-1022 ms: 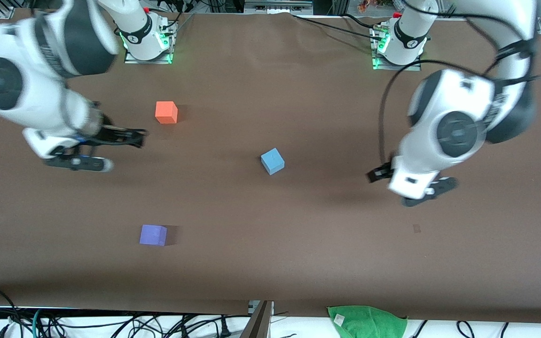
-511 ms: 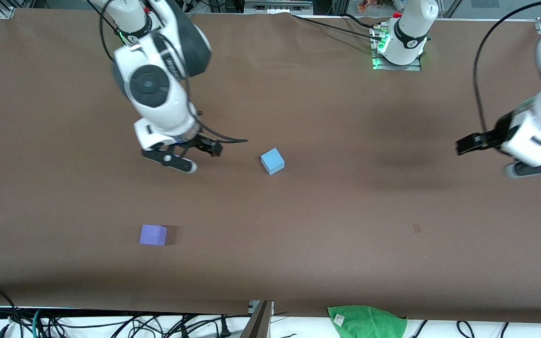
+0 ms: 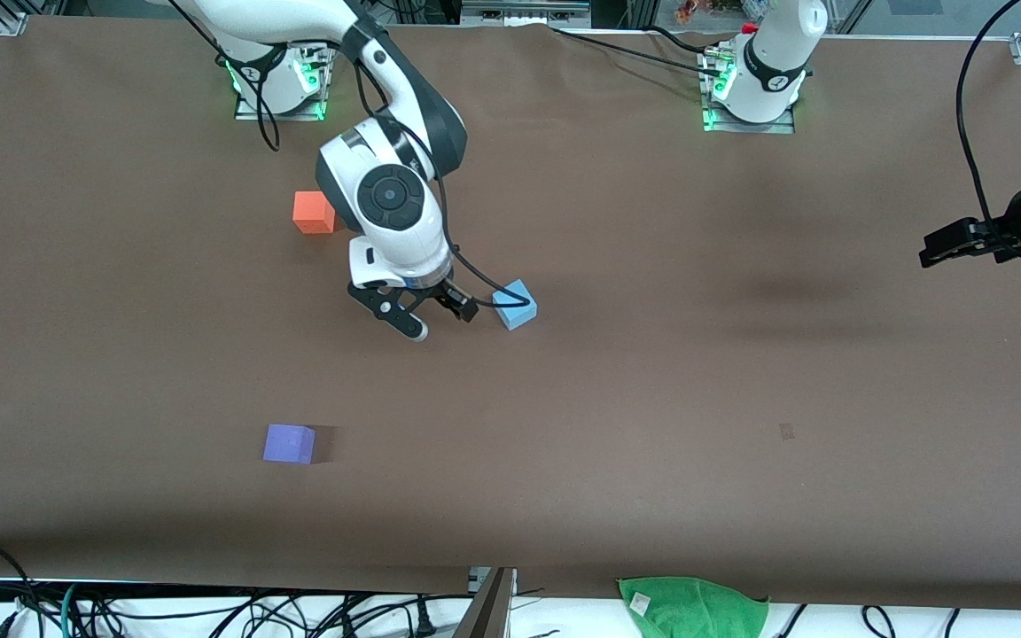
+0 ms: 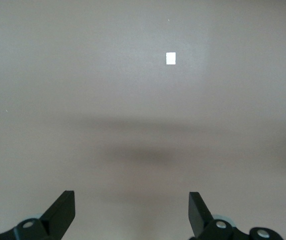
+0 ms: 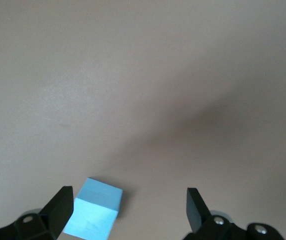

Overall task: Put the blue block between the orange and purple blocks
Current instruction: 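Lower the open right gripper over the light blue cube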

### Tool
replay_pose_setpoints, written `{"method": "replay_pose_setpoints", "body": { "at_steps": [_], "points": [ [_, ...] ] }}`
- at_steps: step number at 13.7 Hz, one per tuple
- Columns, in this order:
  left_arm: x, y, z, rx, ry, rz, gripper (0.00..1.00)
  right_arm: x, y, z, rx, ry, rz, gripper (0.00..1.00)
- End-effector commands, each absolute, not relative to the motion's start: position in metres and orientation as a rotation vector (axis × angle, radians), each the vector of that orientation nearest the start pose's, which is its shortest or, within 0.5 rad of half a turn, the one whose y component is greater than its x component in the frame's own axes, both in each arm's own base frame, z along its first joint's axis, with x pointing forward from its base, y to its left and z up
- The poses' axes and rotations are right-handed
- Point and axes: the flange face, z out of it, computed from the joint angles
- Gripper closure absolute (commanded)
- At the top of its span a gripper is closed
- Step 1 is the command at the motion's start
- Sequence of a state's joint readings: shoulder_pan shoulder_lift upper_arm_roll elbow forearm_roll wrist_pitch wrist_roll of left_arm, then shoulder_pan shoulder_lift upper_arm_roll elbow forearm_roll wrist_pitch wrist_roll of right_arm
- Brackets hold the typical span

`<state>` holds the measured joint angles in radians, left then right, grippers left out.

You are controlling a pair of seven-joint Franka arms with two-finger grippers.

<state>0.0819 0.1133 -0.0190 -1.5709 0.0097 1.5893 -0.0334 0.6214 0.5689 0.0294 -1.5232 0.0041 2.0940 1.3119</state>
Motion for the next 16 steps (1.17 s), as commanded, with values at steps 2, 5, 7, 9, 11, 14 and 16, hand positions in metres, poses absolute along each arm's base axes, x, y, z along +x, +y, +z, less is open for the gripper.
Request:
{"method": "replay_pose_setpoints", "body": {
  "at_steps": [2,5,7,9,11,14,16],
  "points": [
    [0.579,0.037,0.568,-3.148,-0.139,0.125,0.00,0.540,0.470,0.299,-2.853,1.155,-0.042,0.00],
    [0.576,0.037,0.570,-3.148,-0.138,0.125,0.00,0.529,0.483,0.268,-2.875,1.189,-0.081,0.00],
    [0.574,0.037,0.571,-3.148,-0.136,0.132,0.00,0.524,0.494,0.255,-2.832,1.228,-0.102,0.00],
    [0.571,0.037,0.573,-3.148,-0.131,0.137,0.00,0.518,0.502,0.244,-2.830,1.225,-0.099,0.00],
    [0.569,0.036,0.577,-3.148,-0.126,0.137,0.00,0.507,0.511,0.226,-2.849,1.218,-0.093,0.00],
    [0.565,0.038,0.584,-3.142,-0.118,0.120,0.00,0.494,0.523,0.207,-2.845,1.225,-0.115,0.00],
    [0.564,0.037,0.584,-3.141,-0.113,0.120,0.00,0.490,0.526,0.202,-2.857,1.214,-0.120,0.00]
  ]
}}
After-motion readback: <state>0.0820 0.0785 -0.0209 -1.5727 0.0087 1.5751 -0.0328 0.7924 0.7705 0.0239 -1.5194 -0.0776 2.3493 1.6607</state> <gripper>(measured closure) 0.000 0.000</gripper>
